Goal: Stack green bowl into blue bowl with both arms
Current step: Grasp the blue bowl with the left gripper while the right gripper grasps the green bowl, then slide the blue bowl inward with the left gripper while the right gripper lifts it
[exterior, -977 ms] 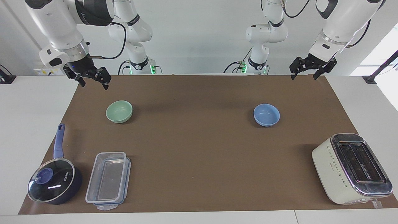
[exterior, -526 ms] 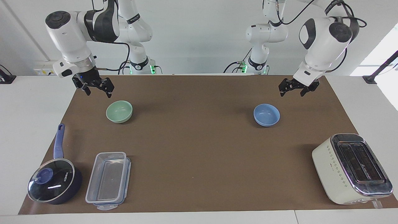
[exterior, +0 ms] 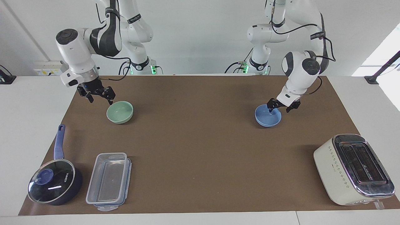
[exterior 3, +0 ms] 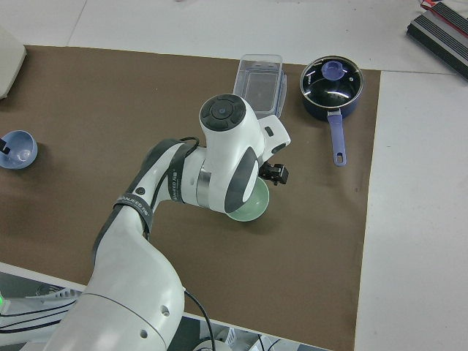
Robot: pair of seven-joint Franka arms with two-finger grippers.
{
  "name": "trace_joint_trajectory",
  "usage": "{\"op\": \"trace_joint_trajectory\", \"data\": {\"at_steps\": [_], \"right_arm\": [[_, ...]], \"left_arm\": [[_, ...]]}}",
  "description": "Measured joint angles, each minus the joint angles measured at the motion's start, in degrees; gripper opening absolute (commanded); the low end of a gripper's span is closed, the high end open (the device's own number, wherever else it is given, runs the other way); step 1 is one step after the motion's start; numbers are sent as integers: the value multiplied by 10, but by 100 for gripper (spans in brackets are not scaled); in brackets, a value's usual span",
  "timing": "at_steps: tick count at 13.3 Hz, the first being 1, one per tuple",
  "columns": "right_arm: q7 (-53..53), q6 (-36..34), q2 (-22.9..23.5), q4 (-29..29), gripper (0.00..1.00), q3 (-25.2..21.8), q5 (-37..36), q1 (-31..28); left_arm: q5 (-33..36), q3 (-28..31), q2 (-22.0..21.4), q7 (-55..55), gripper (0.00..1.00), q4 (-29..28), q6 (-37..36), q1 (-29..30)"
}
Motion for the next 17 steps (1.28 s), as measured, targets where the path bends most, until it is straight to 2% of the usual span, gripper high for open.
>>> {"op": "trace_joint_trajectory", "data": {"at_steps": [1,3,5,6,7,8,9,10,12,13,15,17], "right_arm": [[-12,27,12,-17,100,0,0,-7],[-27,54,28,-35,100,-1,0,-17],[-29,69,41,-44,100,-1,0,-19],[-29,73,47,-48,99,-1,0,-19],[-29,75,51,-52,98,-1,0,-19],[-29,75,55,-55,75,-1,0,-19],[-29,75,57,-56,5,-1,0,-19],[-29,75,58,-57,0,-1,0,-19],[-29,75,58,-57,0,-1,7,-19],[-29,75,58,-57,0,-1,15,-20],[-29,75,58,-57,0,-1,23,-20],[-29,75,58,-57,0,-1,25,-20]], "left_arm": [[0,0,3,0,84,0,6,0],[0,0,6,1,59,0,13,0],[0,0,9,13,46,0,13,0],[0,0,11,22,30,0,13,0],[0,0,14,27,3,0,13,0],[0,0,16,30,0,0,14,0],[0,0,18,31,0,0,14,0],[0,0,19,32,0,0,15,0],[-2,-1,17,34,0,14,7,-2],[-2,-1,19,34,0,37,-20,-5],[-27,-2,32,24,0,133,-129,-30],[-58,-4,56,-46,0,236,-198,-96]]}}
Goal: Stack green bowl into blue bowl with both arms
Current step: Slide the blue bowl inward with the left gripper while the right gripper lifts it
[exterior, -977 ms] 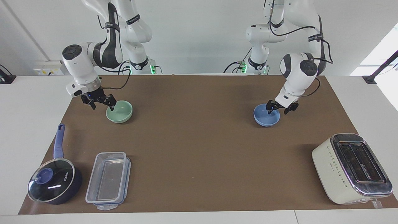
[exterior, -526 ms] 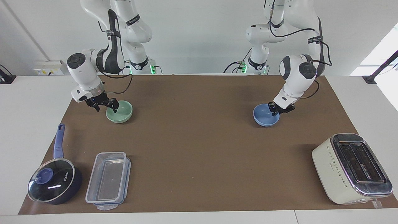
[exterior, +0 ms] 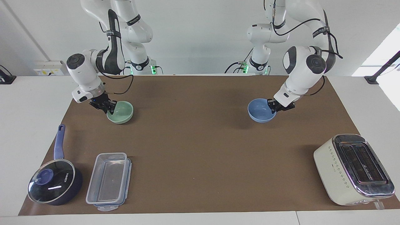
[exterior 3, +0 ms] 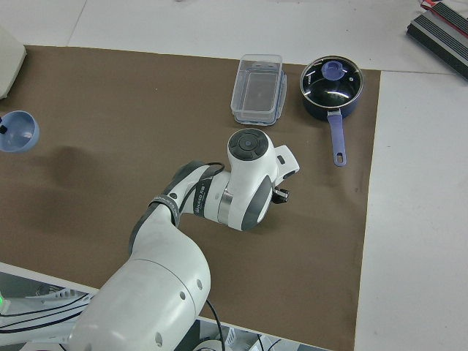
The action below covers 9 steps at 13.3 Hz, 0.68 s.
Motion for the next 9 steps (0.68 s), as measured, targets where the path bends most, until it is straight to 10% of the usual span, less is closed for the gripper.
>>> {"op": "trace_joint_trajectory", "data": {"at_steps": [5,9], "right_arm": [[-1,-17,-14,31,0,2,5,0],[-1,-74,-34,100,0,9,5,13]], "left_arm": [[-10,-6,48,-206,0,-10,106,-215],[-31,-6,78,-224,0,-42,167,-252]]}}
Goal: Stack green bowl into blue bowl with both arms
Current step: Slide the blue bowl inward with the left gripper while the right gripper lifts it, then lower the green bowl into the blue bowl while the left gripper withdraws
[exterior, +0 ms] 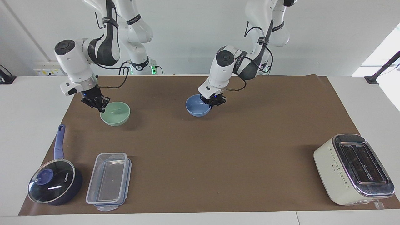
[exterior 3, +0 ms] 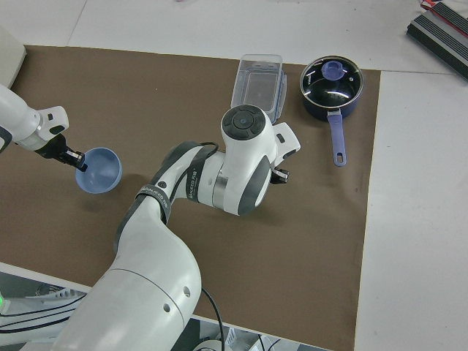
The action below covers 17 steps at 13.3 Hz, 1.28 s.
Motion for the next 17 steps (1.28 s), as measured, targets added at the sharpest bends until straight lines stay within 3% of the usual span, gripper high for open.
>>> {"op": "trace_joint_trajectory", "data": {"at_steps": [4,5,6,12,14,17], "right_arm": [[60,-79,-9,69,0,3,1,72],[95,-96,-8,85,0,4,1,94],[125,-106,-5,98,0,5,1,116],[221,-106,23,131,0,6,32,228],[282,-96,34,135,0,7,40,273],[339,-94,57,144,0,7,42,323]], "left_arm": [[-8,0,32,0,0,0,30,-7],[-8,0,36,0,9,0,33,-8],[-9,0,36,1,99,0,33,-8],[-9,8,14,1,100,16,2,14],[-10,15,-30,30,100,50,-82,80],[-9,25,-82,135,100,118,-210,229]]}}
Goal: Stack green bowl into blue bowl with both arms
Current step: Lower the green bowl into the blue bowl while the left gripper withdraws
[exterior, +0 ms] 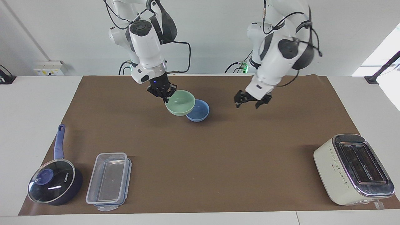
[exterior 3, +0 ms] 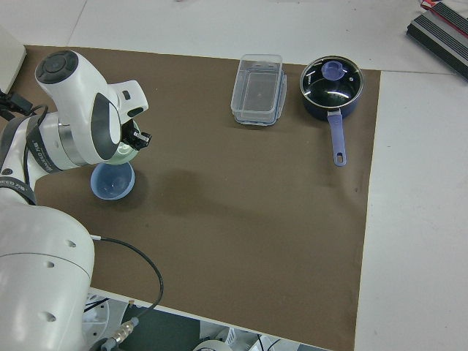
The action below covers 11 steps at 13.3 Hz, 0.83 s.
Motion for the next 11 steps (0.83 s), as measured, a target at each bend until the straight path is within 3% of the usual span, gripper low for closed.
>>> {"op": "trace_joint_trajectory", "data": {"at_steps": [2,4,11], "right_arm": [[10,14,21,1,0,0,2,26],[15,37,44,1,0,0,2,42],[-2,111,68,-49,0,-1,2,54]], "left_arm": [[11,2,-10,81,100,27,-48,84],[35,2,-15,116,100,36,-79,119],[117,-5,-22,119,100,127,-188,119]]}}
